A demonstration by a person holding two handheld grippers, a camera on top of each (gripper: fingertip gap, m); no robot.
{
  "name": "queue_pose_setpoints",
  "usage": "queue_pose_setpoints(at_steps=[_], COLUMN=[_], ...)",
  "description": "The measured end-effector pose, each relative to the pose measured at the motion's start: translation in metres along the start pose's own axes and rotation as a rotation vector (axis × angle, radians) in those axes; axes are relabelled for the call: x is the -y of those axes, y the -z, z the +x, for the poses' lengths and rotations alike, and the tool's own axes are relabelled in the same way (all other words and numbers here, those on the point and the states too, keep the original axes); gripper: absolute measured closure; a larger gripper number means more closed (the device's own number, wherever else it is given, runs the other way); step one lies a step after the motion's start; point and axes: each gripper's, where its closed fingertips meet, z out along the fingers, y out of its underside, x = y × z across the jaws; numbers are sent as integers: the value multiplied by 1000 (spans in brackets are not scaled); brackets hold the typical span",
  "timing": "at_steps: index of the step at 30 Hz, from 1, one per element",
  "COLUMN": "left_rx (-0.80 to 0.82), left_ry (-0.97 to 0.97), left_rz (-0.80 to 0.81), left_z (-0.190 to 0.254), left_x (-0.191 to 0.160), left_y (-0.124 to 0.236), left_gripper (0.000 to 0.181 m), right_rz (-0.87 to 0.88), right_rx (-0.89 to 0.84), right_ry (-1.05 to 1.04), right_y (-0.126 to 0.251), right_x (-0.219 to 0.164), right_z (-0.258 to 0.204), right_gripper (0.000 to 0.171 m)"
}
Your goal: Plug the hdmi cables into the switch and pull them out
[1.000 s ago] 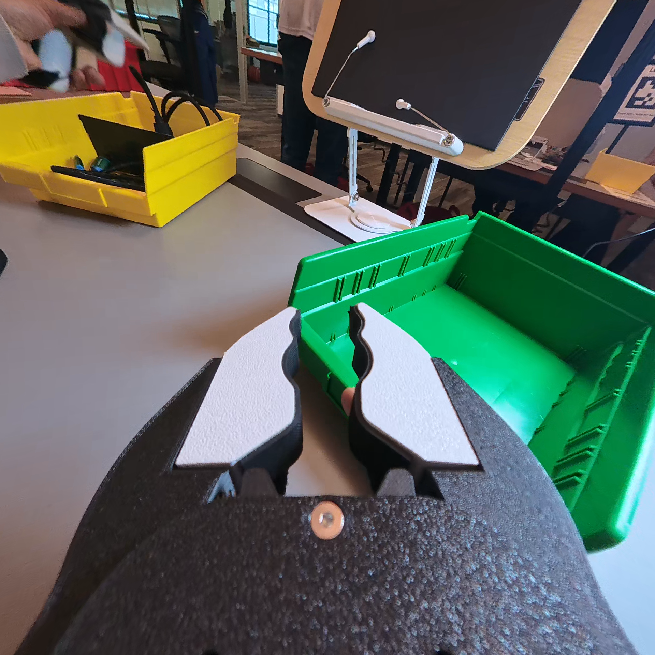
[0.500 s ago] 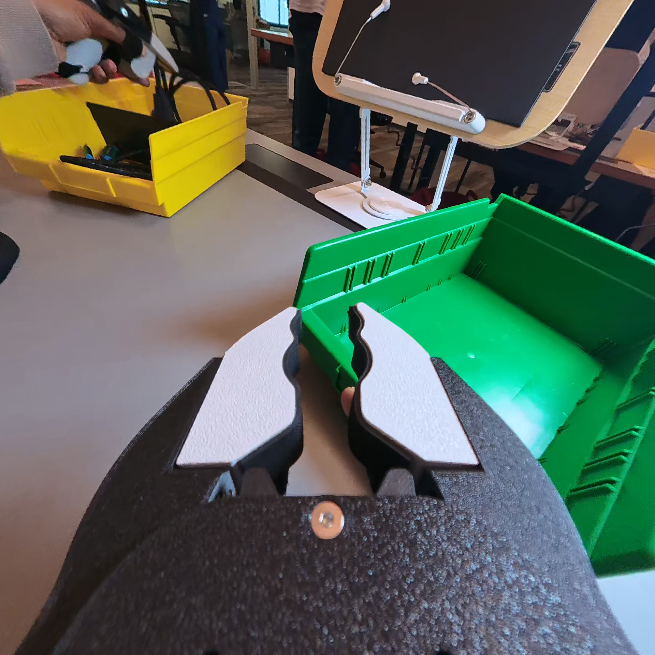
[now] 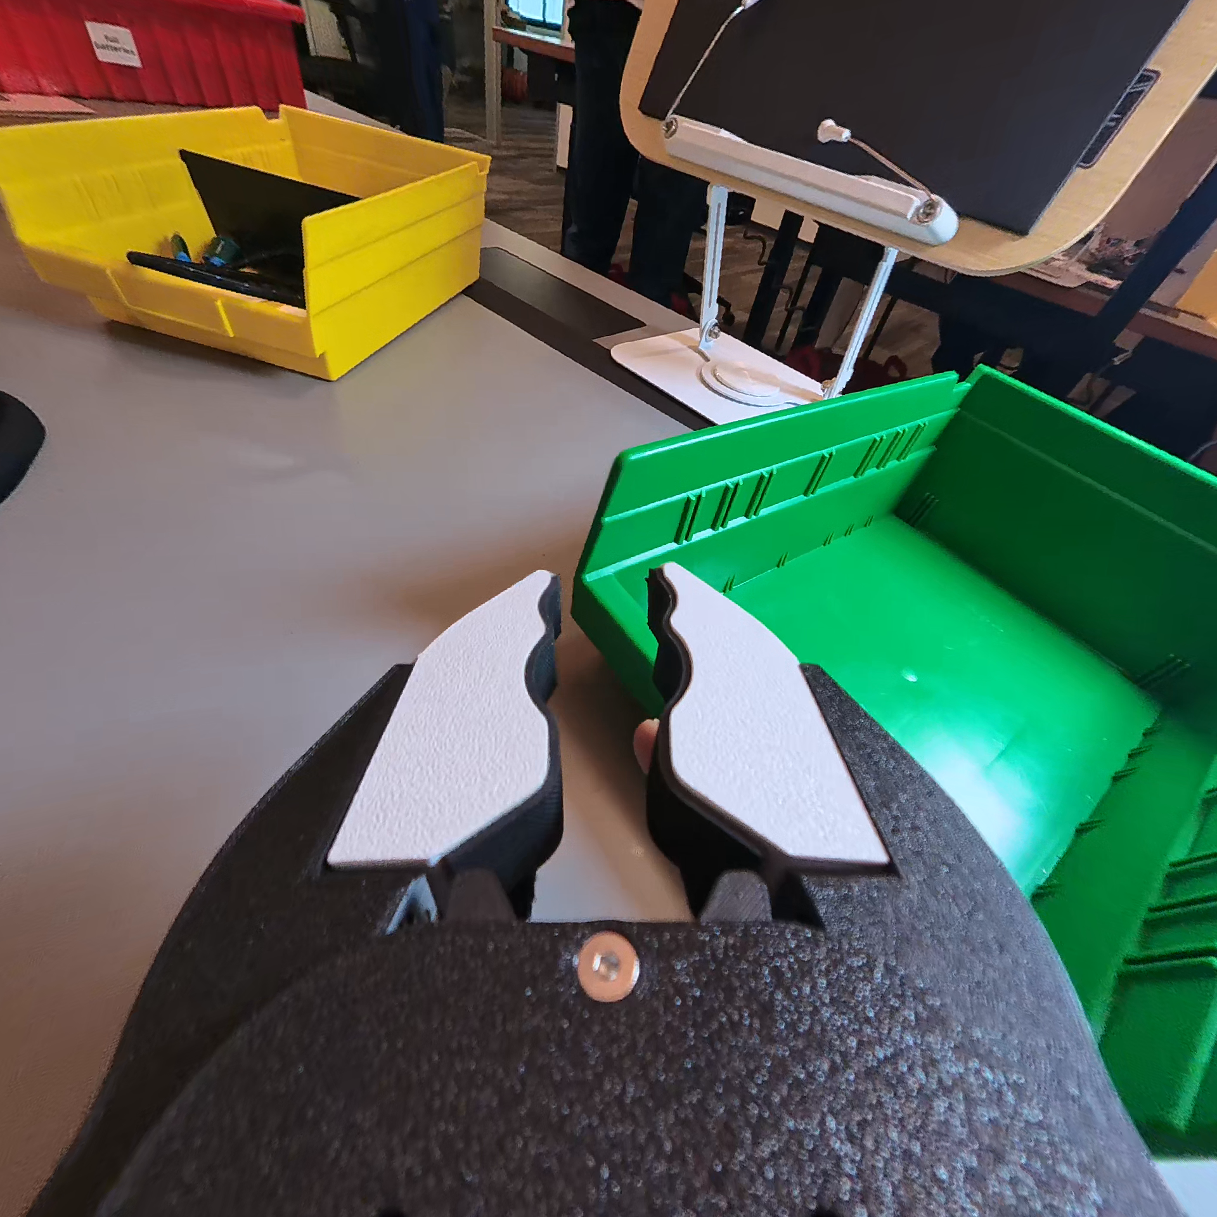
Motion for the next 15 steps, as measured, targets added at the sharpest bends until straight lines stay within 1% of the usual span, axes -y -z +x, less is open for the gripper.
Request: queue_pose_setpoints(at_steps=[4,7,11,14,15], left_rx=[-124,-263,-484,-647,-698], left_ry=[-104,-166,-189,-176,-164], left_rz=[99,142,188,211,215], left_z=[60,115,195,251,268], left_x=[26,28,13,-5,-11], left_y=[30,49,66,72,73], left_gripper=[177,177,177,178,178], right_rz=[52,75,151,226,256], right_rx=[38,68,155,230,291], right_ry=[22,60,128,217,192], right_y=[-1,-3,-4,-4,-3], right_x=[9,16,40,71,84], right_z=[-11,-24,-57,-85,-96], right_gripper=[144,140,134,129,126])
